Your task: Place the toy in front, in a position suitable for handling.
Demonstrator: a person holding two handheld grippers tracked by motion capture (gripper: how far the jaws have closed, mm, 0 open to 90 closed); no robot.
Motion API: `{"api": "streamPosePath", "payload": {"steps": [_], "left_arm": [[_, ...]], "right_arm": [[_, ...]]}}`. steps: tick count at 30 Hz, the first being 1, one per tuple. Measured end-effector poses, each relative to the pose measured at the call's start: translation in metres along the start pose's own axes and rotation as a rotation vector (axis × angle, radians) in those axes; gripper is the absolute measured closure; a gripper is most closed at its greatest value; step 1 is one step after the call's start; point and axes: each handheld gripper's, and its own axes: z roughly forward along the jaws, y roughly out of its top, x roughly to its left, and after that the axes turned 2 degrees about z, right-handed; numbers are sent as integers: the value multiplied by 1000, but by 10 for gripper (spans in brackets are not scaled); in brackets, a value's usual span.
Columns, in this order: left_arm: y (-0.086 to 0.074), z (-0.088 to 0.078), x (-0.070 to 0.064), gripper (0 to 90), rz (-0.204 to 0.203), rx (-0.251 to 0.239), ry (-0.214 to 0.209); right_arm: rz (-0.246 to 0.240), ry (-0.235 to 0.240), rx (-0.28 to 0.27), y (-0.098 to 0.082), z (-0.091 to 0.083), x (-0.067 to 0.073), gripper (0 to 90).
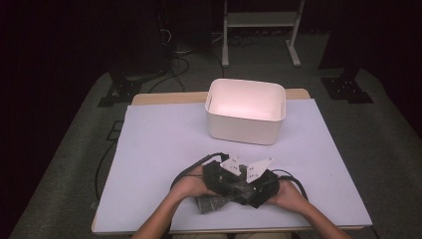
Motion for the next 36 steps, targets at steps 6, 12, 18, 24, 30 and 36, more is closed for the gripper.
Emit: {"api": "streamPosePath", "payload": {"steps": [6,12,18,24,30,36], "left_arm": [[7,16,4,649,-9,-7,-9],[1,14,7,780,-3,21,15],[-11,1,10,788,-20,32,50],[3,16,10,794,1,-2,4],[9,24,13,791,30,2,13],[0,12,10,792,45,52,40]], "right_arm": [[4,-4,1,0,0,1,228],[3,-5,-1,0,0,1,229],[-1,-4,-6,-1,0,0,229],[-1,1,-11,-1,0,0,229],[10,11,-21,-3,0,0,229],[4,-1,-17,-2,0,0,230]]}}
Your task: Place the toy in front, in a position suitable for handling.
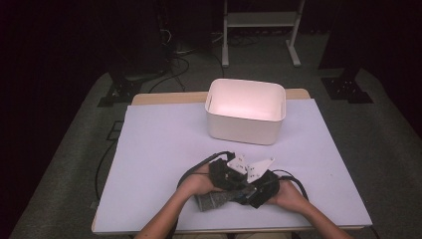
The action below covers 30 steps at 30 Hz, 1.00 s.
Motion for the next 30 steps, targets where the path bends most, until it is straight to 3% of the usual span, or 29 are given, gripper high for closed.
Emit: {"api": "streamPosePath", "payload": {"steps": [6,12,16,21,26,28,30], "left_arm": [[-30,-26,-3,791,-50,-15,27],[-65,-48,-4,789,-109,52,86],[-75,-51,-5,788,-143,15,72],[-70,-47,-6,788,-141,-43,28],[-48,-38,-9,788,-90,-48,5],[-41,-34,-12,787,-73,-63,-24],[-36,-29,-15,786,-49,-34,-19]], "right_arm": [[-6,-1,-4,-1,0,0,230],[-4,1,-13,-2,0,-1,230],[-7,1,-16,-2,0,-1,230],[-7,2,-16,-2,0,-1,230],[-8,1,-18,-2,0,-1,230],[-9,1,-17,-2,0,-1,230],[-9,0,-17,-2,0,-1,230]]}}
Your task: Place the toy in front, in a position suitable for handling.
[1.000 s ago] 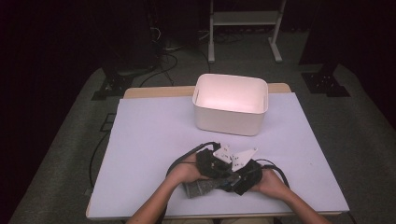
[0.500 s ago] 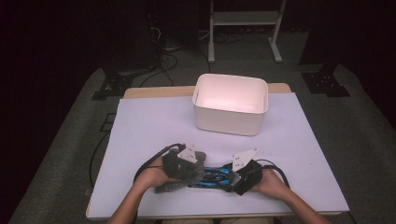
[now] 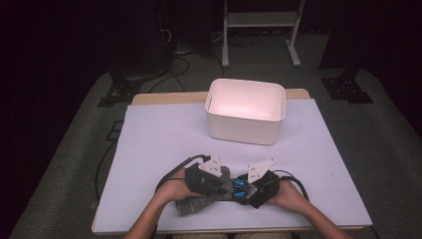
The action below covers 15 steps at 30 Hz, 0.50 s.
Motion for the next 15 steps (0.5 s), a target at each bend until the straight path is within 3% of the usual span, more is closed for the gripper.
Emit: {"api": "streamPosePath", "payload": {"steps": [5,12,15], "left_arm": [[-9,-5,1,786,-11,13,1],[-42,-27,-1,784,-85,33,54],[-44,-29,0,784,-91,30,52]], "right_arm": [[0,-1,0,0,0,0,230],[-1,-2,-1,0,0,0,230],[-1,-1,-2,0,0,0,230]]}}
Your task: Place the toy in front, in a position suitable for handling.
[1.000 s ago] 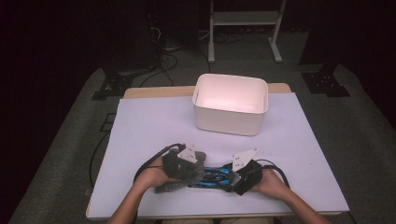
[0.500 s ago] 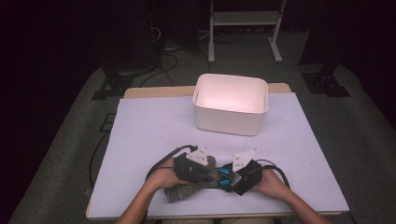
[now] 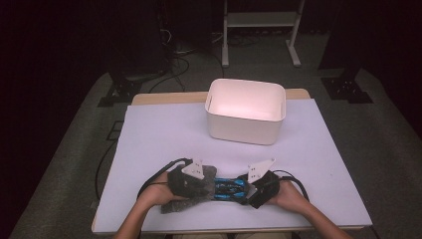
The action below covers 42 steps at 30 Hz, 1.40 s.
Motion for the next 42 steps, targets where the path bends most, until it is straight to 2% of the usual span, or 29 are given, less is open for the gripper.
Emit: {"api": "streamPosePath", "payload": {"steps": [5,15,16,21,25,30,36,40,42], "left_arm": [[17,8,-1,784,30,-19,-22],[76,46,-3,785,132,-29,-77],[85,56,-3,785,138,-26,-86],[94,66,1,784,128,-47,-92],[91,65,4,784,118,-29,-80],[79,52,10,779,106,-3,-46],[55,28,17,775,54,9,-10],[36,15,21,775,33,64,45],[25,10,23,775,7,77,55]], "right_arm": [[1,1,-1,0,0,0,230],[4,0,3,0,0,0,230],[8,-1,3,0,0,1,230],[4,1,1,0,0,0,229],[-1,-1,1,0,0,0,230],[5,2,0,0,0,1,230],[-2,-1,-1,0,0,0,230],[-2,1,-2,0,0,0,230],[-4,1,-3,0,0,0,230]]}}
